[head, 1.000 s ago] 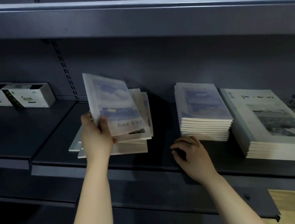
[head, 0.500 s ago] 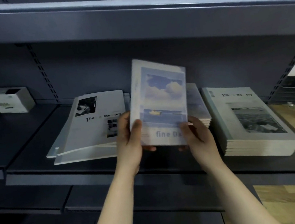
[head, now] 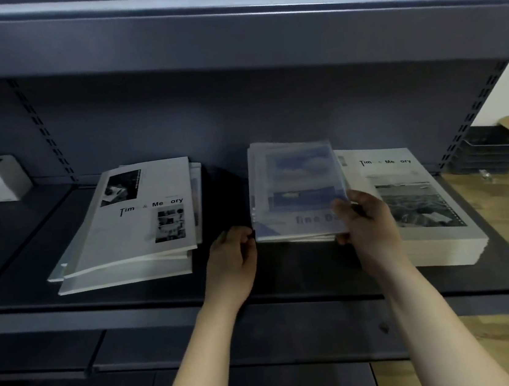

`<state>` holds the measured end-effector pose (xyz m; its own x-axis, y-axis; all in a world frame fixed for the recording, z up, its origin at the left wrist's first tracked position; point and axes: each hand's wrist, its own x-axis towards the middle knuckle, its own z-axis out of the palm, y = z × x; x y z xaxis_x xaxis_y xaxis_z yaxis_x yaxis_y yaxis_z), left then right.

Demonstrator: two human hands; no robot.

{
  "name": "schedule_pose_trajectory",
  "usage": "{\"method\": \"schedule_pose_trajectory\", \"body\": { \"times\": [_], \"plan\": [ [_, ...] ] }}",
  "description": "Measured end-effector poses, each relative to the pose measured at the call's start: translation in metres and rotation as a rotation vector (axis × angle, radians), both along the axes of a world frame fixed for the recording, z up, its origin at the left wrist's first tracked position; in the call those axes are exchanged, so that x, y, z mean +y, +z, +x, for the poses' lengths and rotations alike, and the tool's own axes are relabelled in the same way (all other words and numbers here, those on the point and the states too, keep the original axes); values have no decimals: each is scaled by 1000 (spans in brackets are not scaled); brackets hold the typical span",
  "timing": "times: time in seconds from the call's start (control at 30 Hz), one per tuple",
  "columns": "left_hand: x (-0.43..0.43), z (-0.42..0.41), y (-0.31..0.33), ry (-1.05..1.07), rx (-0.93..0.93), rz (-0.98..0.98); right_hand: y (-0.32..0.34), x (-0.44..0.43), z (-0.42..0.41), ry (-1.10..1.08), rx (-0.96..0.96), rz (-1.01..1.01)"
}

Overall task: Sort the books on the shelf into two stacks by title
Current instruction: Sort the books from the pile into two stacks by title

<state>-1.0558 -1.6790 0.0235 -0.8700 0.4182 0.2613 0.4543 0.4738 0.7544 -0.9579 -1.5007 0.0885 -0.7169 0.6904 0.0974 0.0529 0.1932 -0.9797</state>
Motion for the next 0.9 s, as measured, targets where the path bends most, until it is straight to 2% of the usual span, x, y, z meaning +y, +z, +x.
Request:
{"method": "schedule_pose_trajectory", "body": {
  "times": [0.07, 0.17, 0.2, 0.37, 0.57, 0.9],
  "plan": [
    [2, -2, -8, 21, 85, -94, -1, 1, 0, -30, -44, 33],
    [4, -4, -11, 45, 162, -175, -4, 1, 6, -69, -194, 398],
    [5, -5, -10, 50, 169, -196, -4, -1, 7, -55, -216, 457],
    [8, -9, -9, 62, 193, -243, 1, -10, 13, 110, -341, 471],
    [10, -9, -16, 105, 273, -317, -7, -2, 0, 97, -271, 621],
    [11, -8, -17, 115, 252, -353, -11, 6, -34, 52, -181, 634]
  ]
}}
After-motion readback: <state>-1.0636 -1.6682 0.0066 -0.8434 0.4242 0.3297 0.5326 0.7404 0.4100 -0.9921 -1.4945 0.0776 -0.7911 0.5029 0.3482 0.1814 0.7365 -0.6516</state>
